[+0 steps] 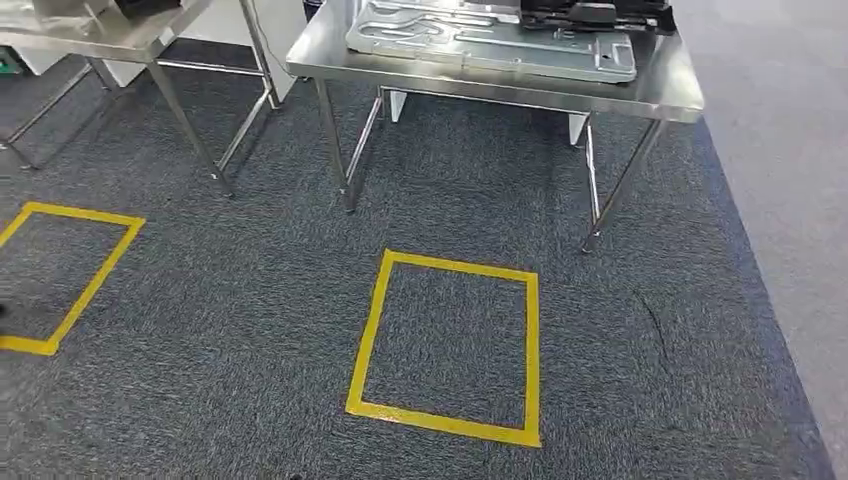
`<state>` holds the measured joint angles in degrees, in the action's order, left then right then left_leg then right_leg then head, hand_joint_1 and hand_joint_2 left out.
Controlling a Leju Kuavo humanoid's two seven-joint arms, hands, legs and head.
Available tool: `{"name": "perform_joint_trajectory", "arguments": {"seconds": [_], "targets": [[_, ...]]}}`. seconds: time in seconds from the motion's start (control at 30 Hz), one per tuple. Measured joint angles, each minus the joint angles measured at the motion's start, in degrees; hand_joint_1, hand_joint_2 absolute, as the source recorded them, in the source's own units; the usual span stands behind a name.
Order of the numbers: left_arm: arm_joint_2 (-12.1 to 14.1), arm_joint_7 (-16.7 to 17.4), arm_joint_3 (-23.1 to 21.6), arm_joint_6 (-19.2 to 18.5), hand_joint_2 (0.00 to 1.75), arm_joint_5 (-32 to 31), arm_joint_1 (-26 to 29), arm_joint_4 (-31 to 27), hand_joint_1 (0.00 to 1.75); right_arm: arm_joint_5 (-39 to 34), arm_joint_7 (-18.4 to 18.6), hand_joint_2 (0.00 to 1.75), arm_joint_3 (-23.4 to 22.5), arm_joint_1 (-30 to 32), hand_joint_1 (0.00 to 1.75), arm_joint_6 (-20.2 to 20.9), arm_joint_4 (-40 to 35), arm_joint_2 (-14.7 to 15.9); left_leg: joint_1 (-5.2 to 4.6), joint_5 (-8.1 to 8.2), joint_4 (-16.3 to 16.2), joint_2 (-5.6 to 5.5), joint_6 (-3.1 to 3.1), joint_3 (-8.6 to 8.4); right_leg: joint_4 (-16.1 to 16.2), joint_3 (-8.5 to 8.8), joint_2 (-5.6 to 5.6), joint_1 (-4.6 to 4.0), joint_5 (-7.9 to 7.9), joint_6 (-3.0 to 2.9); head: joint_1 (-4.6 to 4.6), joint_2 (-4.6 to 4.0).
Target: Take the parts from the cabinet and place them on the table.
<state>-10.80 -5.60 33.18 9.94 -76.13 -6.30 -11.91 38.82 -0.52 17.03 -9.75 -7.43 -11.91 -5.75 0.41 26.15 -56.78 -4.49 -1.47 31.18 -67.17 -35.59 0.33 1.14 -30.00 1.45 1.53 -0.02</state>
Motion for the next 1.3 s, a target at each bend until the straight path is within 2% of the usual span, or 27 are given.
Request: {"name": "perform_joint_trajectory", "arguments": {"seconds": [0.03,0.07,0.1,0.2,0.23,0.27,0.3,0.37,0.43,0.5,0.53,0.57,0.6,0.7,0.73,0.77,0.8,0.83,0.9,0.93,0.97,1.03,1.07,1.1,1.17,1.23,1.3], "targets": [[0.0,0.0,0.0,0.0,0.0,0.0,0.0,0.0,0.0,0.0,0.0,0.0,0.0,0.0,0.0,0.0,0.0,0.0,0.06,0.16,-0.4,-0.78,0.25,0.01,5.3,2.64,1.24,0.25,2.41,-0.02,0.0,0.0],[0.0,-0.1,0.0,0.0,0.0,-0.1,-0.1,0.0,0.0,0.0,0.0,0.0,0.0,0.1,0.0,0.0,0.0,0.0,0.06,0.29,-0.7,-1.35,0.57,0.32,7.8,3.9,4.52,0.58,1.86,-0.07,0.0,0.0],[0.0,0.0,0.0,0.0,0.0,-0.1,-0.2,0.0,0.0,0.0,0.0,0.0,0.0,0.1,0.0,0.0,0.1,0.0,-0.17,0.44,-1.4,-2.22,1.04,0.88,8.4,3.74,4.54,0.49,1.91,-0.11,0.0,0.0],[0.2,0.0,0.0,0.0,0.0,-0.3,0.1,0.0,0.0,0.0,-0.1,0.0,-0.2,-0.1,0.0,0.0,0.1,0.0,0.22,-0.18,-0.7,-3.9,2.37,1.62,8.4,3.7,2.57,0.11,2.13,-1.13,0.0,0.0],[0.4,0.1,0.0,0.0,0.0,-0.4,0.1,0.0,0.0,0.0,-0.2,0.0,-0.2,-0.1,0.0,0.0,0.1,0.0,0.3,0.06,-1.0,-3.45,2.5,1.61,8.9,3.75,1.7,0.56,2.49,-1.72,0.0,0.0],[0.4,0.2,0.0,0.0,0.0,-0.5,0.1,0.0,0.0,0.0,-0.3,0.0,-0.2,-0.1,0.0,0.0,0.1,0.0,0.05,1.1,-2.4,0.42,2.72,2.25,9.1,3.88,1.02,0.4,2.55,-2.1,0.02,0.0],[0.4,0.3,0.0,-0.1,0.0,-0.6,-0.1,0.0,0.0,0.0,-0.5,0.0,-0.2,0.0,0.0,0.1,0.1,0.0,0.11,3.34,-6.0,2.6,3.02,4.03,9.1,3.85,0.12,0.26,2.5,-2.54,0.02,0.0],[0.4,0.6,-0.1,-0.2,0.0,-1.0,-0.5,0.0,0.0,0.1,-0.6,0.0,-0.2,0.3,0.0,0.4,0.1,0.1,0.34,7.7,-15.6,3.79,3.53,8.68,9.1,3.76,-1.85,-0.03,2.41,-2.66,0.02,0.0],[0.5,1.0,-0.2,-0.4,0.0,-1.2,-0.2,0.0,0.0,0.7,-0.6,0.0,-0.2,0.4,0.0,0.9,0.1,0.2,0.41,7.94,-19.1,4.09,3.76,10.3,9.1,3.69,-3.52,-0.15,2.36,-2.71,0.02,0.0],[0.6,1.3,-0.2,-0.5,0.0,-1.2,0.0,0.0,0.0,1.4,-0.6,0.0,-0.2,0.3,0.0,1.0,0.1,0.2,0.39,3.78,-11.8,4.54,3.51,6.4,9.0,3.8,-4.99,-0.2,2.25,-2.56,0.02,0.0],[0.7,1.3,-0.2,-0.5,0.0,-1.2,-0.1,0.0,0.0,1.6,-0.6,0.0,-0.2,0.3,0.0,1.0,0.1,0.2,0.26,1.4,-6.0,5.99,3.15,3.15,9.0,3.99,-5.68,-0.26,2.16,-2.41,0.02,0.0],[0.8,1.4,-0.2,-0.5,0.0,-1.4,-0.2,0.0,0.0,1.6,-0.5,0.0,-0.2,0.3,0.0,1.1,0.1,0.2,-0.04,0.59,-1.3,9.33,2.58,0.51,9.0,4.25,-6.35,-0.43,2.05,-2.24,0.02,0.0],[0.8,1.5,-0.3,-0.5,0.0,-1.5,-0.4,0.0,0.0,1.6,-0.5,0.0,-0.2,0.3,0.0,1.1,0.1,0.2,-0.38,0.91,-0.9,9.87,2.19,0.45,9.0,4.32,-6.87,-0.82,1.82,-1.84,0.0,0.0],[1.1,2.6,-0.3,-0.5,0.0,-2.3,-0.1,0.0,0.0,1.8,-0.3,0.0,-0.2,0.1,0.0,1.5,0.1,0.2,-0.67,0.61,-0.8,7.62,1.45,1.05,9.4,4.83,-8.49,-0.59,1.98,-0.92,0.02,0.0],[1.2,2.9,-0.4,-0.5,0.0,-2.3,0.0,0.0,0.0,2.0,-0.3,0.0,-0.2,0.0,0.0,1.6,0.1,0.1,-0.16,-0.02,-0.1,6.76,0.87,0.46,9.3,5.06,-8.48,-0.69,1.75,-0.38,0.02,0.0],[1.1,3.1,-0.4,-0.5,0.0,-2.4,0.1,0.0,0.0,2.1,-0.2,0.0,-0.2,-0.1,0.0,1.6,0.1,0.2,0.01,-0.42,0.3,6.12,0.71,0.36,8.4,4.89,-4.82,-0.34,0.85,0.0,0.0,0.0],[1.2,3.2,-0.4,-0.6,0.0,-2.6,-0.1,0.0,0.0,2.2,-0.2,0.0,-0.2,0.0,0.0,1.7,0.1,0.2,0.08,-0.67,0.3,5.59,0.28,0.54,5.7,3.59,-2.47,-0.25,-1.3,-0.05,0.0,0.0],[1.2,3.3,-0.5,-0.6,0.0,-2.6,-0.4,0.0,0.0,2.2,-0.1,0.0,-0.2,0.1,0.0,1.8,0.1,0.2,0.06,-0.72,0.3,4.78,0.16,0.79,1.5,1.58,-1.24,-0.26,-3.74,-0.11,0.0,0.0],[1.2,3.5,-0.7,-0.6,0.0,-2.7,-0.4,0.0,0.0,2.5,0.0,0.0,-0.2,0.4,0.0,2.0,0.2,0.3,-0.09,-0.86,0.2,3.0,-0.05,1.14,-7.4,-2.8,-0.53,-0.33,-7.13,-0.1,0.0,0.0],[1.2,3.6,-0.8,-0.5,0.0,-2.7,-0.2,0.0,0.0,2.5,0.0,0.0,-0.2,0.5,0.0,2.0,0.2,0.3,-0.1,-0.87,0.1,2.08,-0.03,1.2,-8.6,-3.53,-0.5,-0.33,-6.69,-0.11,0.02,0.0],[1.2,3.8,-0.8,-0.5,0.0,-2.7,-0.1,0.0,0.0,2.6,0.0,0.0,-0.2,0.4,0.0,2.0,0.2,0.3,-0.1,-0.88,-0.1,1.21,0.01,1.18,-6.8,-2.74,-0.45,-0.32,-4.81,-0.17,0.0,0.0],[1.2,3.9,-0.8,-0.4,0.0,-2.8,-0.1,0.0,0.0,2.6,0.1,0.0,-0.2,0.4,0.0,2.1,0.2,0.3,-0.09,-0.82,-0.4,-0.6,0.25,1.16,2.4,1.55,0.37,-0.23,0.57,-0.43,0.0,0.0],[1.2,3.9,-0.9,-0.3,0.0,-2.8,-0.1,0.0,0.0,2.6,0.2,0.0,-0.2,0.4,0.0,2.1,0.2,0.5,-0.03,-0.71,-0.8,-1.38,0.44,1.28,7.6,3.9,2.83,-0.11,2.47,-0.7,0.0,0.0],[1.2,4.0,-0.9,-0.1,0.0,-2.8,-0.1,0.0,0.0,2.6,0.2,0.0,-0.2,0.4,0.0,2.1,0.2,0.6,-0.37,-0.61,-1.1,-1.88,0.85,1.63,8.5,4.26,4.75,-0.03,1.41,-0.64,0.0,0.0],[1.2,4.3,-0.9,0.2,0.0,-2.8,-0.1,0.0,0.0,2.8,0.1,0.0,-0.2,0.2,0.0,2.1,0.2,0.6,-0.05,-0.83,-1.1,-2.95,1.56,2.07,8.6,4.08,3.5,-0.34,1.75,-0.97,0.0,0.0],[1.2,4.5,-0.9,0.4,0.0,-2.9,0.2,0.0,0.0,3.2,0.1,0.0,-0.2,0.1,0.0,2.2,0.2,0.6,0.03,-1.08,-0.7,-4.17,2.48,2.37,9.0,4.35,2.29,-0.11,2.11,-1.86,0.0,0.0],[1.4,4.8,-0.9,0.4,0.0,-2.9,0.2,0.0,0.0,3.4,0.0,0.0,-0.2,0.0,0.0,2.3,0.2,0.5,-0.08,1.23,-4.0,1.63,2.77,3.64,9.6,4.6,0.68,-0.01,2.38,-2.74,0.04,0.0]]}}
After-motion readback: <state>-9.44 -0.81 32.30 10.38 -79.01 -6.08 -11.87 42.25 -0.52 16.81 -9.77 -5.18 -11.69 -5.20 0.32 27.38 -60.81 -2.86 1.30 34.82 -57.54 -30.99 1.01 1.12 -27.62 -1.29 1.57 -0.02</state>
